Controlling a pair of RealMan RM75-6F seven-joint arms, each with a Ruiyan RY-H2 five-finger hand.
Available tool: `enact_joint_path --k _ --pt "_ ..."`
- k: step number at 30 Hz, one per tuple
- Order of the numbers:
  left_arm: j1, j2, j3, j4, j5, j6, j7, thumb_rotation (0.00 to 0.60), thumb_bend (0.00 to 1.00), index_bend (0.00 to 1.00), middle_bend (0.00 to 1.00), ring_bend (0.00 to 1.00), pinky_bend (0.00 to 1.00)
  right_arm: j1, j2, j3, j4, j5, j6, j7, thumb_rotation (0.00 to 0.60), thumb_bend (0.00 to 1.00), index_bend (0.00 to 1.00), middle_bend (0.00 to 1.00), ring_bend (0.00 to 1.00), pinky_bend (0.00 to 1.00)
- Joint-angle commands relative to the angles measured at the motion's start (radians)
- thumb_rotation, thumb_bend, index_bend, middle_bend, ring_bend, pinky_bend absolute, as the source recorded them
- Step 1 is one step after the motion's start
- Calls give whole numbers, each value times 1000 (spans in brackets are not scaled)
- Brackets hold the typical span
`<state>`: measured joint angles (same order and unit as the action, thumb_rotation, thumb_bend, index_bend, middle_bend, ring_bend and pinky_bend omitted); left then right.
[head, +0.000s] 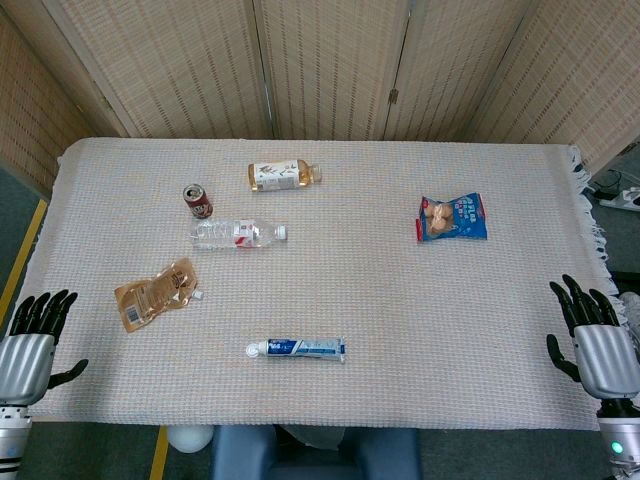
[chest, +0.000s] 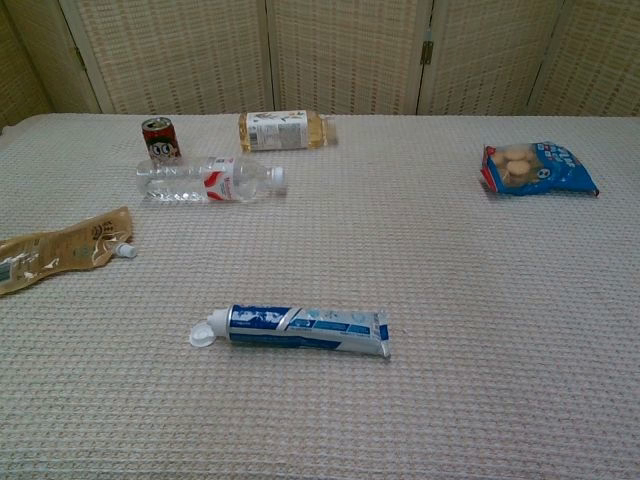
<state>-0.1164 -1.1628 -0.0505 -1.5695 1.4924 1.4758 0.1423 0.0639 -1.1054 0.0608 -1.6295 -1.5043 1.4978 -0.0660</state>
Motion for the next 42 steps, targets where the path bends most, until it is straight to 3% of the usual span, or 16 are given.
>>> enact_joint_path --k 1,12,18,24,33,39,42 --pt "-3 -7 -3 13 -3 -5 2 600 212 43 95 53 0 -1 3 -3 -3 -6 0 8 600 529 0 57 143 91" --pt "1 -10 -1 18 11 13 -8 600 212 43 95 53 0 -8 14 -15 -3 -25 3 61 600 529 0 60 142 91" --pt "1 -4 5 10 23 17 -5 600 212 43 95 53 0 3 35 -42 -29 -86 -11 139 600 529 0 74 155 100" --pt "1 -2 5 7 26 20 -5 600 212 43 95 53 0 38 46 -60 -66 -148 -51 111 600 530 0 82 165 108" --pt "5 3 8 -1 29 27 -6 600 212 43 95 54 0 153 1 -52 -145 -219 -187 7 600 521 0 82 164 108" --pt "10 12 11 -16 38 36 1 600 211 43 95 57 0 256 -69 -28 -185 -197 -342 -88 600 419 0 75 159 108" --pt "12 16 11 -26 38 38 9 600 212 43 95 58 0 309 -110 -8 -192 -160 -418 -128 600 361 0 44 110 105"
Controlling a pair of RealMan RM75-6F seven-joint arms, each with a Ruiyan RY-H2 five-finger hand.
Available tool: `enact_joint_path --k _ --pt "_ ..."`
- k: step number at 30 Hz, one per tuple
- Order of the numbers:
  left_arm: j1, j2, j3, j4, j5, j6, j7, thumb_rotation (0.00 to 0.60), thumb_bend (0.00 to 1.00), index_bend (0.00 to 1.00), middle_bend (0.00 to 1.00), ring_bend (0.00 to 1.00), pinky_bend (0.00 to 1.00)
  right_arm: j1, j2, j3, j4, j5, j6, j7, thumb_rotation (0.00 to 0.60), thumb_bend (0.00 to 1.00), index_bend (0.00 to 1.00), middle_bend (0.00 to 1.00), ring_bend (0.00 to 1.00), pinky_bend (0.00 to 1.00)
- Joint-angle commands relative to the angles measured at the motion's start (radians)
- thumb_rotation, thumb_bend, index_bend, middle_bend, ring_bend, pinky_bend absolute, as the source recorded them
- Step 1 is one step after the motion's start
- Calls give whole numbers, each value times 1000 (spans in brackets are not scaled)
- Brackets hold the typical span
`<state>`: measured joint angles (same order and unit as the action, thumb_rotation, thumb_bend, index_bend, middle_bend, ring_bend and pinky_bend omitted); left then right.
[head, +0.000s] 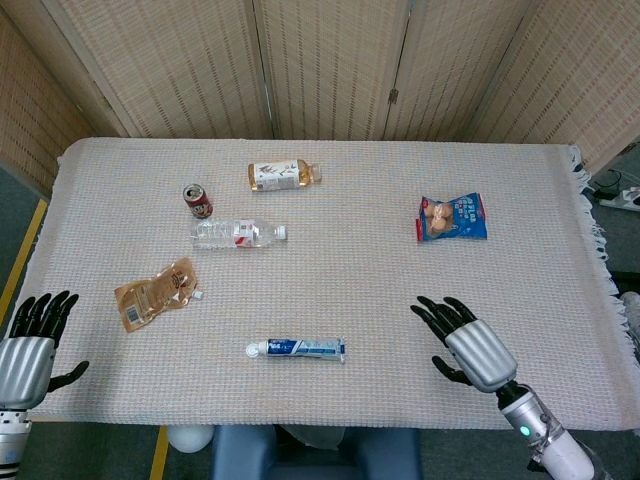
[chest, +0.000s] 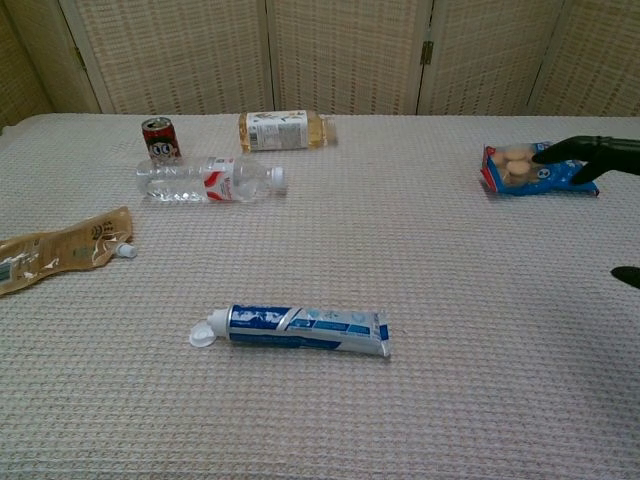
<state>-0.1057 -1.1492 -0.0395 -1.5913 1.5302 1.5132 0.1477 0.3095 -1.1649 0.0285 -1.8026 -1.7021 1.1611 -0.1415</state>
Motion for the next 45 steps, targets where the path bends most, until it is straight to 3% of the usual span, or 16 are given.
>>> enact_joint_path --k 1,6,11,18,31,40,45 --pt "2 3 1 -8 0 1 6 600 211 43 95 58 0 84 -69 35 -19 57 -111 -62 600 345 0 29 81 96" --pt "3 10 4 -21 3 -1 19 600 211 43 95 60 0 167 -157 74 4 127 -207 -113 600 236 0 0 0 6" --pt "3 15 4 -31 0 -3 25 600 212 43 95 63 0 218 -219 88 29 171 -262 -156 600 235 0 0 0 0" --pt "-2 22 3 -45 -1 -12 36 600 211 43 95 64 0 312 -396 118 157 292 -340 -286 600 230 0 0 0 0" --pt "-1 35 4 -56 -5 -17 25 600 211 43 95 64 0 431 -585 143 350 385 -399 -267 600 228 0 0 0 0" --pt "-2 36 4 -57 -11 -22 32 600 212 43 95 64 0 490 -666 172 478 428 -401 -261 600 229 0 1 0 0" --pt "0 36 5 -53 -12 -21 29 600 211 47 95 64 0 515 -677 203 518 474 -410 -240 600 229 0 50 22 0"
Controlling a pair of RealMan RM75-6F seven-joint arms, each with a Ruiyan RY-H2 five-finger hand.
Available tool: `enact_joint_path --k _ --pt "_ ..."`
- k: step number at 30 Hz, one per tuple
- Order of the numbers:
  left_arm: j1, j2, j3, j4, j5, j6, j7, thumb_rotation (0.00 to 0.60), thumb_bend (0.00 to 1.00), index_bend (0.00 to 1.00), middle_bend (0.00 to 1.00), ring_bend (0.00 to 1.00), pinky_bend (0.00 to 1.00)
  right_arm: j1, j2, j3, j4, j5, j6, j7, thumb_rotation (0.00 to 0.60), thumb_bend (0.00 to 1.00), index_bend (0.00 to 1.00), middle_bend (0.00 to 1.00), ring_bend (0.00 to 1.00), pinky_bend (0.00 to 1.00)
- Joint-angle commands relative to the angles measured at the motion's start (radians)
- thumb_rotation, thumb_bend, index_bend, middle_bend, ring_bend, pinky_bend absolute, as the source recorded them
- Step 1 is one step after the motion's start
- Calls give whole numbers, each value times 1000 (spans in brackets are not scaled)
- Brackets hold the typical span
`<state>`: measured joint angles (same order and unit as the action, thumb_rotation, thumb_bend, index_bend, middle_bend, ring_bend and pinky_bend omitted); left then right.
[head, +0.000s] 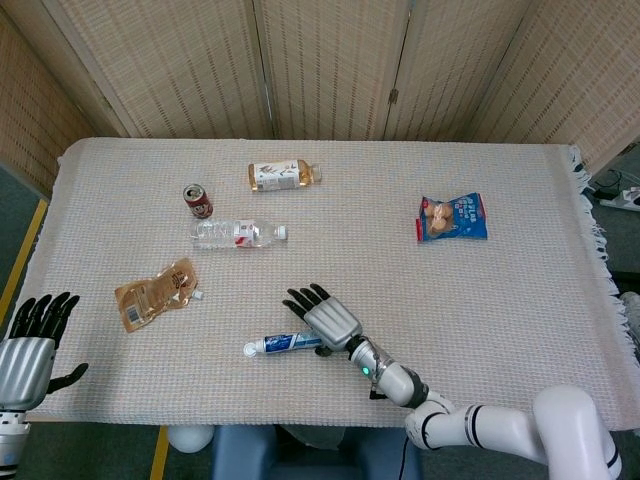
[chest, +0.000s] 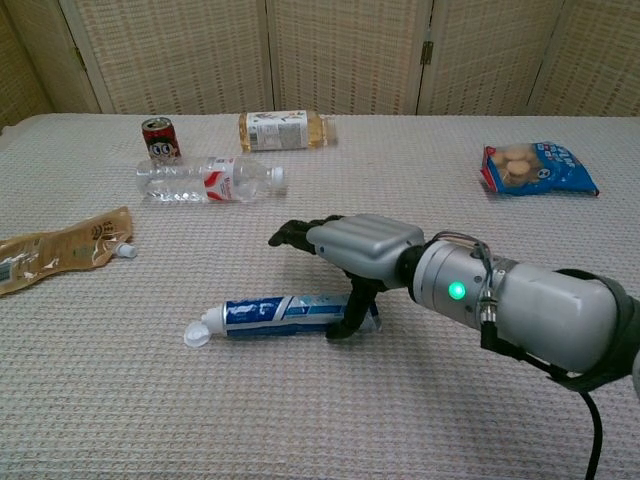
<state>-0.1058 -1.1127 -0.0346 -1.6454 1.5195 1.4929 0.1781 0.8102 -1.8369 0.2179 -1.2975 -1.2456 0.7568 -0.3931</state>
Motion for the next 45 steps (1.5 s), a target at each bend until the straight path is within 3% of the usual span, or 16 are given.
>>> enact_joint_path --k 1,9,22,36,45 --pt "0 -1 0 3 -4 -2 -3 600 211 48 95 64 0 19 -1 15 11 20 -8 17 600 229 1 64 33 0" --pt "-3 -5 -2 13 -11 -11 -5 600 212 50 95 64 0 38 24 1 -41 37 -16 29 600 234 133 181 129 8" --pt "0 -4 0 21 -10 -9 -16 600 212 51 95 64 0 83 -22 -7 -21 111 -15 -8 600 422 306 292 233 64" --pt "1 -6 2 34 -18 -16 -27 600 211 51 95 63 0 90 -47 -41 -8 112 33 -38 600 448 343 343 278 70" --pt "-1 -9 1 42 -17 -20 -31 600 212 51 95 60 0 86 -64 -53 1 101 66 -49 600 467 423 421 344 99"
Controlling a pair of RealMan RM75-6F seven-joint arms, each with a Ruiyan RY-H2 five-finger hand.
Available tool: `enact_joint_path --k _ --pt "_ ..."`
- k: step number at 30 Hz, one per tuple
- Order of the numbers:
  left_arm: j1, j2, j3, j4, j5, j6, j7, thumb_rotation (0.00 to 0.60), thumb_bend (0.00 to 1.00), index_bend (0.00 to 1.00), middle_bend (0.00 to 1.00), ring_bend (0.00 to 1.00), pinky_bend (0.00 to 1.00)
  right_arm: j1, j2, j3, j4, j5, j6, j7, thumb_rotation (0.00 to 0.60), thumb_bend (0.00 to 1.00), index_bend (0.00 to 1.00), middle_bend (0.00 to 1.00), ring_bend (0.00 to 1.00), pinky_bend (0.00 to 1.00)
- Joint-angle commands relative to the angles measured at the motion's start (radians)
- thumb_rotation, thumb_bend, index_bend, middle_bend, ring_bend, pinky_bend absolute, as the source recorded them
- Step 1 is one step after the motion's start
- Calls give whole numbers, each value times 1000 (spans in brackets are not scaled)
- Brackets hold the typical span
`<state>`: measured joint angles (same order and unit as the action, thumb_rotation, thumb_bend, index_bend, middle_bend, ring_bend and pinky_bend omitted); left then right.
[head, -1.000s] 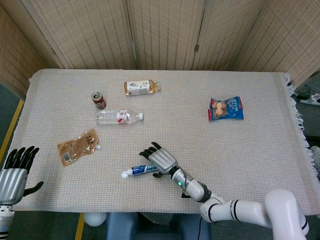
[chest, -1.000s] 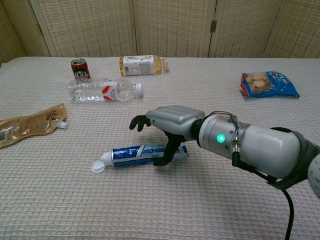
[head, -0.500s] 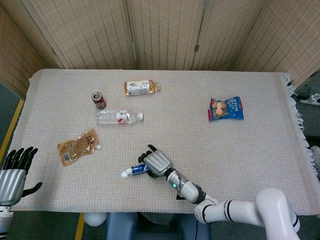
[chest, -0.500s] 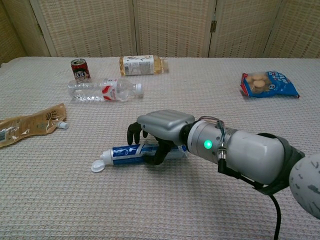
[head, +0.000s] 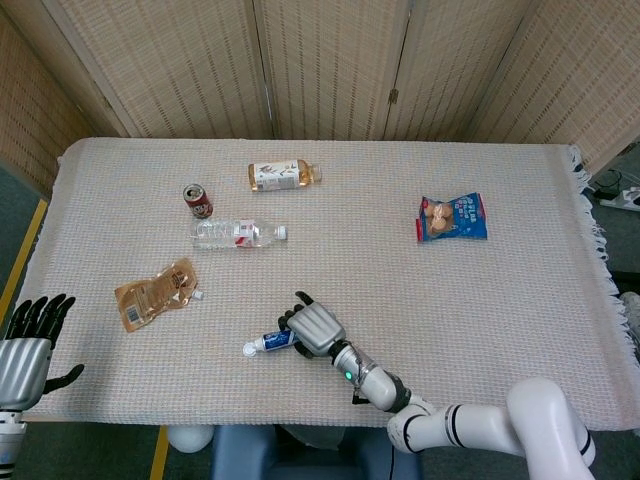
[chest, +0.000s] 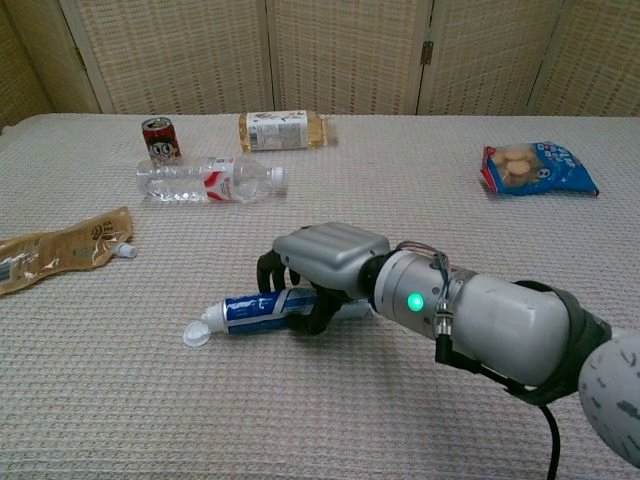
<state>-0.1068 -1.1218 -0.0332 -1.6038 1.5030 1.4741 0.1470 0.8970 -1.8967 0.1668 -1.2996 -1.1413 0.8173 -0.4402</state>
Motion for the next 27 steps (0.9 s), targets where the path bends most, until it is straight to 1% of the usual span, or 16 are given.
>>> enact_joint_path --k 1,5,8,12,15,18,22,27 --pt "-1 -1 0 1 -2 -3 1 600 212 51 95 59 0 -2 -7 -3 6 -7 12 -2 600 491 440 438 361 106" --pt "-8 -3 -2 2 -3 -12 3 600 211 51 95 56 0 -11 -11 -4 9 -29 37 15 600 592 503 504 437 166" --pt "-20 -5 -7 0 8 -16 6 600 212 51 95 56 0 -18 -6 -5 10 -49 51 37 600 662 537 531 465 207" --pt "-50 -9 -20 -8 40 -24 -16 600 212 52 95 57 0 -34 13 -5 -10 -89 86 83 600 721 570 556 493 264" --pt "-83 -4 -34 -24 73 -36 -52 600 213 54 95 68 0 -54 37 -7 -29 -136 126 146 600 770 589 570 525 316" --pt "-122 -10 -52 -31 108 -45 -82 600 215 61 95 87 0 -78 61 -1 -46 -184 171 253 600 796 613 590 577 358" --pt "-182 -20 -78 -43 136 -78 -108 600 216 65 96 97 0 -106 96 17 -67 -246 231 441 600 825 646 616 597 393" --pt "-250 -41 -108 -61 154 -116 -130 600 218 55 98 98 0 -122 130 42 -80 -284 260 674 600 849 682 640 630 404"
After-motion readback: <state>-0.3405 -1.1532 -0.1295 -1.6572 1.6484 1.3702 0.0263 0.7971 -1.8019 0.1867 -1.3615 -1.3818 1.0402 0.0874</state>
